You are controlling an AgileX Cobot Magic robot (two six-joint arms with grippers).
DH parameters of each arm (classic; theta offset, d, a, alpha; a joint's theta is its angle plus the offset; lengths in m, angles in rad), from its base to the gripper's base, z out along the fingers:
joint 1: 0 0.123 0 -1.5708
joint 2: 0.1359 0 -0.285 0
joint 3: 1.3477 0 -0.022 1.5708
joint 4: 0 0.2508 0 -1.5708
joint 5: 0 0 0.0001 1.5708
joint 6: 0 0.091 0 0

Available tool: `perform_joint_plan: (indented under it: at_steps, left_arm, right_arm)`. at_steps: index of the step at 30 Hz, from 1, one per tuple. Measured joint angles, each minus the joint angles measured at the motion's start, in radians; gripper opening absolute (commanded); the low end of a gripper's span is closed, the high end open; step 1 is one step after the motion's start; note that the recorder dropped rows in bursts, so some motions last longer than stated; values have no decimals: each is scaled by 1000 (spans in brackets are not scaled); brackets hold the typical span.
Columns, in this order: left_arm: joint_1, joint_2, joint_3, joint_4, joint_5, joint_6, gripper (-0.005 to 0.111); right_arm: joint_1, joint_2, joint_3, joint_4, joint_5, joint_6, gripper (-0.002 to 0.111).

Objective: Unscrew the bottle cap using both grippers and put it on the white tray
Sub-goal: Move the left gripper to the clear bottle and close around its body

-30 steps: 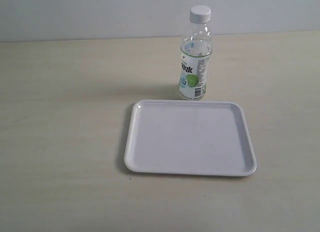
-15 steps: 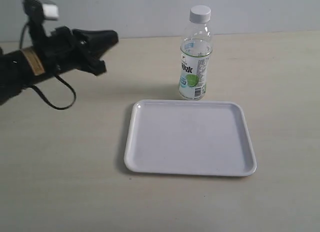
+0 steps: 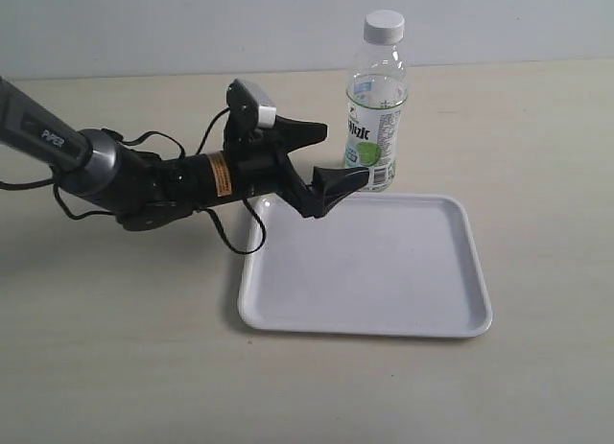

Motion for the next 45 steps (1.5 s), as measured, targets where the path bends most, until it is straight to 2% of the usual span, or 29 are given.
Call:
perform_joint_plan:
  at_steps: [16,23,32,35,37,39,42,45]
  left_arm:
    - [-49,118,-202,-92,11,17,105]
    - [-55,151,-255,-95,16,17,105]
    - [-117,176,-294,-120,26,53,105]
    - [-119,179,-294,-132,26,67,103]
    - [-119,179,-294,-136,26,69,99]
    - [-119,179,-294,-138,26,69,89]
    - [-119,179,-294,-146,26,69,66]
    - [-119,179,-294,-155,30,71,37]
  right_arm:
    - [0,0,0,0,0,0,0]
    - [0,0,0,0,0,0,0]
    - [0,0,0,0,0,0,0]
    - [0,0,0,0,0,0,0]
    - [0,0,0,0,0,0,0]
    - [0,0,0,0,0,0,0]
    - [0,0,0,0,0,0,0]
    - [0,0,0,0,0,0,0]
